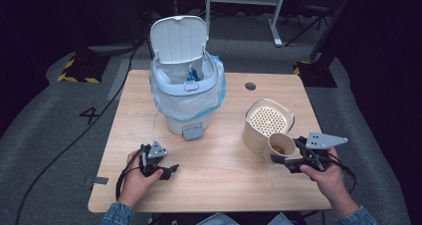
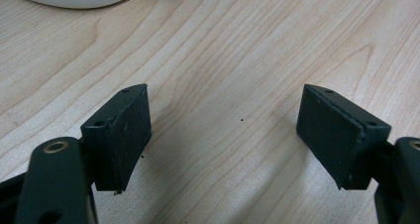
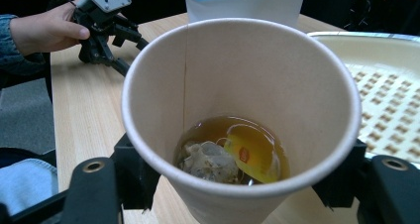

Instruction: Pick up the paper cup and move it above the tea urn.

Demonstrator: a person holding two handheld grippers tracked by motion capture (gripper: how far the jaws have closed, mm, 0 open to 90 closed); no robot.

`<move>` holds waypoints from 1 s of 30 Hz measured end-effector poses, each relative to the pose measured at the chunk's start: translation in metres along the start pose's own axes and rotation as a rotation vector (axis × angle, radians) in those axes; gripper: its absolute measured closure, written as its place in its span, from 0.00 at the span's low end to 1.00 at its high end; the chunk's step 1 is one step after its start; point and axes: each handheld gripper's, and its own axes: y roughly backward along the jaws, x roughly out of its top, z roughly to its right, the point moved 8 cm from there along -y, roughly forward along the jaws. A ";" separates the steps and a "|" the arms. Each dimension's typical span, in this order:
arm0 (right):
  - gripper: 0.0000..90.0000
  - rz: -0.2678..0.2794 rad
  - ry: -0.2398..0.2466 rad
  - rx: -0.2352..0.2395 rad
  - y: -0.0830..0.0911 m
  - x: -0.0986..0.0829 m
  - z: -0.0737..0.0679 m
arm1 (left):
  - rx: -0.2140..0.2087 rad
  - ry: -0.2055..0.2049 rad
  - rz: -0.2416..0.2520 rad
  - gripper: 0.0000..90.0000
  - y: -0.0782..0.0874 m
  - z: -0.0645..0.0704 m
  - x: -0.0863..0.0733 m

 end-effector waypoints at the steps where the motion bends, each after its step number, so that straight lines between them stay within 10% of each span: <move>1: 0.37 0.000 0.003 -0.001 0.002 0.003 0.001 | 0.001 -0.001 0.000 0.24 0.000 0.000 0.000; 30: 0.37 0.058 0.001 -0.117 0.024 0.080 0.064 | 0.000 0.001 0.000 0.24 0.000 0.000 0.000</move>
